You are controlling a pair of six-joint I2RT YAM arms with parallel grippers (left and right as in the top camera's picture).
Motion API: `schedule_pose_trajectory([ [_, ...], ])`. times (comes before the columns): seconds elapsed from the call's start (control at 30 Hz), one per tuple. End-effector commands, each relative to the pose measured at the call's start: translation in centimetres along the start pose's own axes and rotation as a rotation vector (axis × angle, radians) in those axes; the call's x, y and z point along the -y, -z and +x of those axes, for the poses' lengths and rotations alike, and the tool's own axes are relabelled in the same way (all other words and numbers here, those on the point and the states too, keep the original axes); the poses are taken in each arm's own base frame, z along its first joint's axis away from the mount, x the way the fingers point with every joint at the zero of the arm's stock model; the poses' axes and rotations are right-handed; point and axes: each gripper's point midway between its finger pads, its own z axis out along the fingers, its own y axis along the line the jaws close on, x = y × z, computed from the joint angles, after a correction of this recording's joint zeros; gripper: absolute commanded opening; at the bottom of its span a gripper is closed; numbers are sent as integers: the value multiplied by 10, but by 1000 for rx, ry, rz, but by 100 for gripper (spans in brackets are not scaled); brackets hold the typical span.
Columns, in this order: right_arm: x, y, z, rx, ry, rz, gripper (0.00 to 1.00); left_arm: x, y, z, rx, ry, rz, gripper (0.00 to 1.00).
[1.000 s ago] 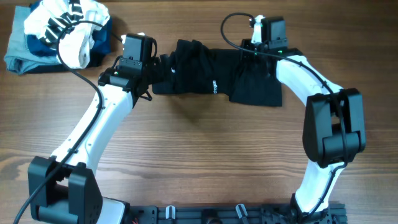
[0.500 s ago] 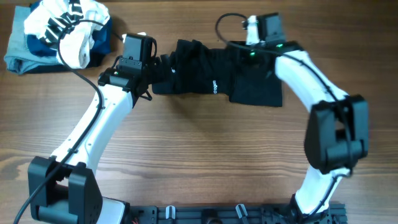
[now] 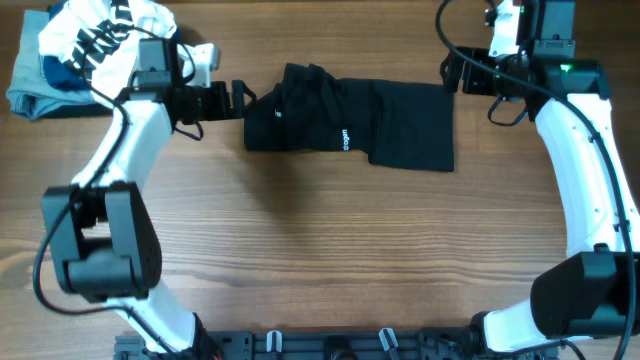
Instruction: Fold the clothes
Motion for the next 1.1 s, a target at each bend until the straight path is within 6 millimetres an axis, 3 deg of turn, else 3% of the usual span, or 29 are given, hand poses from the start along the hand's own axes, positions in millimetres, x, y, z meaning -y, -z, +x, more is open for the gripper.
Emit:
schedule_pose_trajectory([
  [0.0, -6, 3, -4, 9, 26, -23, 100, 6, -16, 6, -43, -70, 81, 100],
  [0.07, -6, 3, -5, 12, 26, -20, 100, 3, -29, 20, -95, -58, 90, 100],
  [0.23, -6, 3, -7, 20, 46, -20, 100, 3, -42, 32, -133, -35, 132, 100],
  [0.7, -3, 3, -8, 25, 47, -2, 100, 31, -76, 43, -131, -29, 385, 100],
  [0.8, -3, 3, -9, 28, 46, -2, 100, 47, -84, 43, -130, -41, 415, 100],
  [0.97, -4, 3, -8, 27, 46, -6, 100, 91, -96, 37, -107, -95, 477, 100],
  [1.03, -4, 3, -8, 27, 46, -6, 100, 104, -101, 38, -106, -113, 490, 94],
  [1.07, -4, 3, -8, 27, 45, -6, 100, 110, -103, 39, -107, -128, 488, 84],
])
